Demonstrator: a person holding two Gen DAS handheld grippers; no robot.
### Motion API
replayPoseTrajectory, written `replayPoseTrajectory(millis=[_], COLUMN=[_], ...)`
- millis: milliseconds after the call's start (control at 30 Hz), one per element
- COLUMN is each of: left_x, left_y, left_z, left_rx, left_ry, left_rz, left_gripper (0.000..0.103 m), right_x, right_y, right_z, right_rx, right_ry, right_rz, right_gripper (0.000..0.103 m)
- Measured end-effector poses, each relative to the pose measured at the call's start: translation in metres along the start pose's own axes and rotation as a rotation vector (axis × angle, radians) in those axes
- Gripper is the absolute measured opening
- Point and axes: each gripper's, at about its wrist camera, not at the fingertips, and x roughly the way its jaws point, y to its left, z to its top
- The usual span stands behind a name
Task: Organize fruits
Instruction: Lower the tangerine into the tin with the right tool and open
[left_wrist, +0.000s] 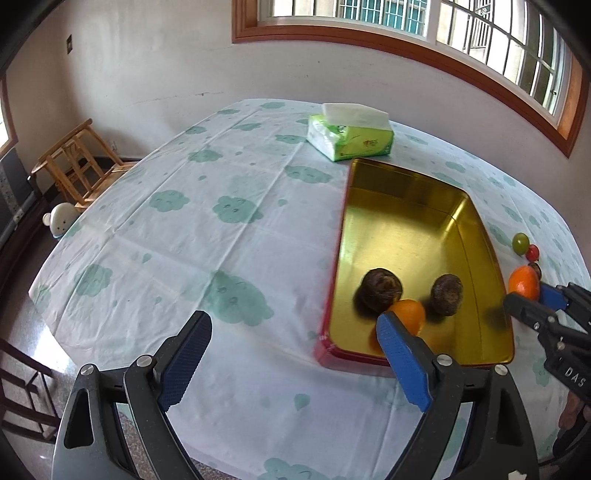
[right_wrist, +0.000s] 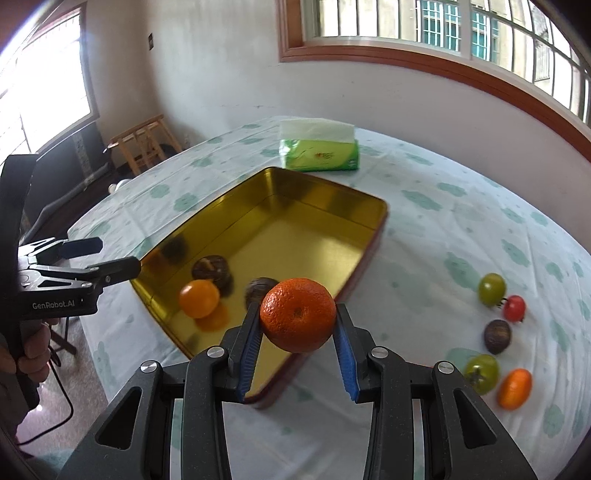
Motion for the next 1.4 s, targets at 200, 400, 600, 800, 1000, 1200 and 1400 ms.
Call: replayPoseTrajectory(millis=[200,400,600,800,1000,1200,1400], left_x=[0.001,0.002,0.003,0.003,0.004,0.003,0.001], left_y=[0.015,0.021,0.022,0.022,0.021,0.016,0.013], left_z=[-0.003,-0.006,-0.008,-0.009,-0.01,-0.01,-0.008], left_rx=[-0.032,-0.043,-0.038,-0.039,-0.036,-0.025,-0.019], left_ry=[0.008,0.012,0.019,0.021,0.024,0.027,0.025], left_rz=[0.01,0.012,0.015,0.014,0.014,0.013,0.012], left_gripper=[0.089,0.089,0.089,0.089,0.089,0.089,0.089], right_x=[0.012,0.038,0.047,0.051,0.051,0.051,0.049], right_y=[0.015,0.037,0.042,0.045,0.044,0.044,0.044], right_z=[-0.003,0.008,0.009,0.009,0.008,0.008,0.007], right_rx=[-0.012,-0.022,-0.027,-0.034,-0.033,-0.036,-0.036], right_ry=[0.054,0.076,0.084,0.084,0.082,0.082,0.075], right_rz=[0.021,0.02,0.013,0.004,0.005,0.007,0.015], right_gripper=[0.039,0.039,0.039,0.04,0.04,0.04,0.041])
